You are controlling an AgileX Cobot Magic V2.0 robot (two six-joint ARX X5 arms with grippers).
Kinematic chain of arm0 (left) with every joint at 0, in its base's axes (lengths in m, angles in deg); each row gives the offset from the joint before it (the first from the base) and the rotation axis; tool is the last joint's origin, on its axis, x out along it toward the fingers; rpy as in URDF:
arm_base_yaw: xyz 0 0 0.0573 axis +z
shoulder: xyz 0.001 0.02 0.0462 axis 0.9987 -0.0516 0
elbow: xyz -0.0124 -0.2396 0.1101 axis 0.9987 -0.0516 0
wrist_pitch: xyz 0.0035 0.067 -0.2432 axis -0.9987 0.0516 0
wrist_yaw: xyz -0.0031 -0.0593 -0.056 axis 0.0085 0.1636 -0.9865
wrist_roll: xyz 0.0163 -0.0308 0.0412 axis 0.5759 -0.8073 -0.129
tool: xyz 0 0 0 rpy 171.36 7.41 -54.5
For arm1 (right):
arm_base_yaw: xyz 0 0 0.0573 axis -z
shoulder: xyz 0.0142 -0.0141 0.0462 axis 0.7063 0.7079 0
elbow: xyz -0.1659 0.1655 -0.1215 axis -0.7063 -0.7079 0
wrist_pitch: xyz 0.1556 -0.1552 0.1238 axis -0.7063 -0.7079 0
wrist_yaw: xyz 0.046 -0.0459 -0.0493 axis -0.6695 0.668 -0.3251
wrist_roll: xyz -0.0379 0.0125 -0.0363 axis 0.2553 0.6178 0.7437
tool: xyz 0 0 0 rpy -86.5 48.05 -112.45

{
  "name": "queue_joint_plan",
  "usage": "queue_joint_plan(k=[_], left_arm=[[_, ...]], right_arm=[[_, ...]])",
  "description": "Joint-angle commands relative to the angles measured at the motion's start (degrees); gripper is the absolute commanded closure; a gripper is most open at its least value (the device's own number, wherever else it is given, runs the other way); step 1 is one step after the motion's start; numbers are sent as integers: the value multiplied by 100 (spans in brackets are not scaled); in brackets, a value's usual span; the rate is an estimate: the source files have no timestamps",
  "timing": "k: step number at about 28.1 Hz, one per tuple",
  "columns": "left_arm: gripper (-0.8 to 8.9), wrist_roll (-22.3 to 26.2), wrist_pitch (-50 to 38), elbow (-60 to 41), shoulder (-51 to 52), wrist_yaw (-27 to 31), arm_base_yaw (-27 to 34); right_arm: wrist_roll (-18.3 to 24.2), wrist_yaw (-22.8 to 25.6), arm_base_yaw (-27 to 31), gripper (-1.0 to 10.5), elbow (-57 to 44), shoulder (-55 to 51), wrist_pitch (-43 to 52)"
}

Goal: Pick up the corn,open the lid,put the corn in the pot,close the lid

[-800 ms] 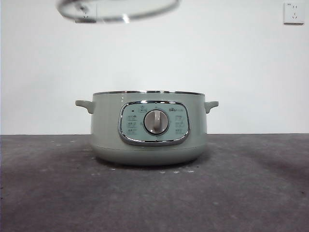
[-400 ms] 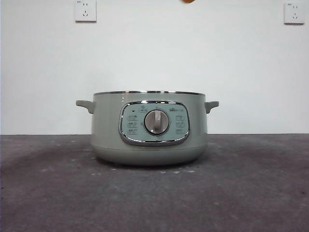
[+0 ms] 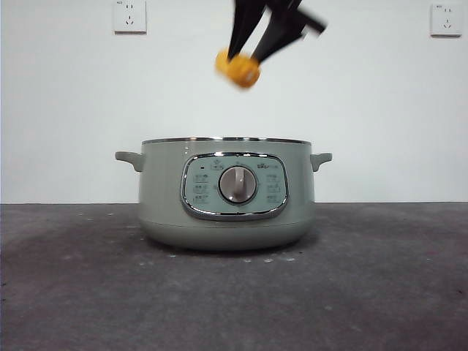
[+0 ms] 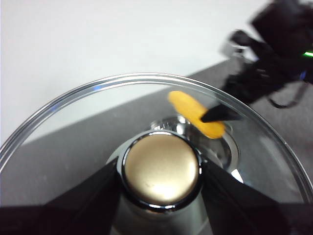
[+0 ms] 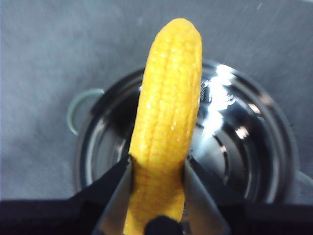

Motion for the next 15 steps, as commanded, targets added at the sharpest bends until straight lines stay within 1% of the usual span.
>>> queue_joint_plan(k=[1,6,10,15], left_arm=[[822,-83,-219,-190,251,-31,15],[822,-79,-72,-326,483,-28,15],[822,-79,-72,-326,483,-31,15],[822,-79,-63,-326,481,-31,15]], right_arm=[[254,-24,-15,959,610,708,-350],[380,-20,-15,959,1266,1722,-835],[446,-15,-20,959,1279,2225,-935],[501,15,-22,959,1279,2527,-994]])
